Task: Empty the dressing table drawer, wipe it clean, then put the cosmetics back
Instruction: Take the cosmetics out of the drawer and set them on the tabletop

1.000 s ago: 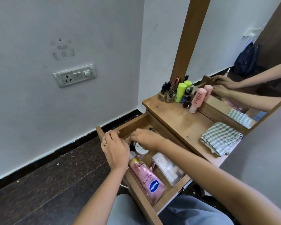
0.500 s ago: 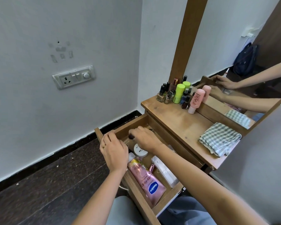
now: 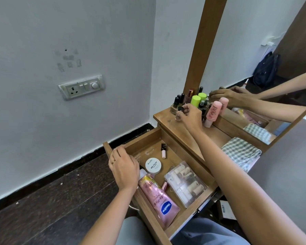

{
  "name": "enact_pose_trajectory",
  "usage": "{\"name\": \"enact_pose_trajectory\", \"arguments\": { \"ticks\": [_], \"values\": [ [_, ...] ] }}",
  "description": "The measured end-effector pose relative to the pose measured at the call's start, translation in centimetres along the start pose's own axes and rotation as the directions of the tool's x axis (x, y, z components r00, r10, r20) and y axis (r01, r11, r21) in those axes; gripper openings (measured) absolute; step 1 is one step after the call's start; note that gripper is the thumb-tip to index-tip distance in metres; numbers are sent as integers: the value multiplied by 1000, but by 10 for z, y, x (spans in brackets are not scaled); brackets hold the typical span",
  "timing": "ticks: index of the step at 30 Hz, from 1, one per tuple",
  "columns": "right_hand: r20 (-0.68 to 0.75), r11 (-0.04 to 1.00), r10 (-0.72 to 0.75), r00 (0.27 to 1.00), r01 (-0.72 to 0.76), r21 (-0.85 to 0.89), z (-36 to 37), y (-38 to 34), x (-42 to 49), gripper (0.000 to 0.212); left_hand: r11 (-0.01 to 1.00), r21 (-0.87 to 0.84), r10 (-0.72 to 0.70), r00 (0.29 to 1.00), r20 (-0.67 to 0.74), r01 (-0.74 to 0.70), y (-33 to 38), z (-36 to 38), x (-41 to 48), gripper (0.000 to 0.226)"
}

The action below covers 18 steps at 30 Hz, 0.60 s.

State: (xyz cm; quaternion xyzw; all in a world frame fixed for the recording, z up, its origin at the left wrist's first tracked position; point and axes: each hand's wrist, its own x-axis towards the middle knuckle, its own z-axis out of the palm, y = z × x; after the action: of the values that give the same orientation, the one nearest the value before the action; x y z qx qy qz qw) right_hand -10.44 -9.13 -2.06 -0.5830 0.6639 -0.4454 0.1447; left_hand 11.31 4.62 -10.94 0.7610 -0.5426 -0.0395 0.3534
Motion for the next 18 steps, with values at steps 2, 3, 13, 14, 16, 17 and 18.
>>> {"name": "enact_pose_trajectory", "arguments": {
  "ticks": [2,3,13,14,16,17,18],
  "values": [
    [2,1000,7,1000,-7,-22,3,1,0,17,1000,-1,5,1000,-7,-5,0,0,0,25],
    [-2,999,13,1000,-14,-31,5,1,0,18,1000,-4,7,1000,-12,-7,0,0,0,24],
    [-79,996,56,995,-61,-66,15,2,0,19,999,-35,23,999,-36,-25,1,0,-1,22],
    [-80,995,57,995,-63,-73,16,4,0,21,999,-38,20,999,-37,-22,1,-1,-1,22],
    [-70,993,79,994,-85,-82,18,5,0,26,999,-45,15,999,-43,-17,2,-2,-1,22],
    [-66,991,100,993,-105,-87,17,4,-1,29,999,-48,15,999,-50,-17,2,-2,-1,22],
    [-74,987,119,990,-125,-96,17,3,-3,33,998,-54,15,998,-58,-18,3,-3,-1,22]
  ]
}}
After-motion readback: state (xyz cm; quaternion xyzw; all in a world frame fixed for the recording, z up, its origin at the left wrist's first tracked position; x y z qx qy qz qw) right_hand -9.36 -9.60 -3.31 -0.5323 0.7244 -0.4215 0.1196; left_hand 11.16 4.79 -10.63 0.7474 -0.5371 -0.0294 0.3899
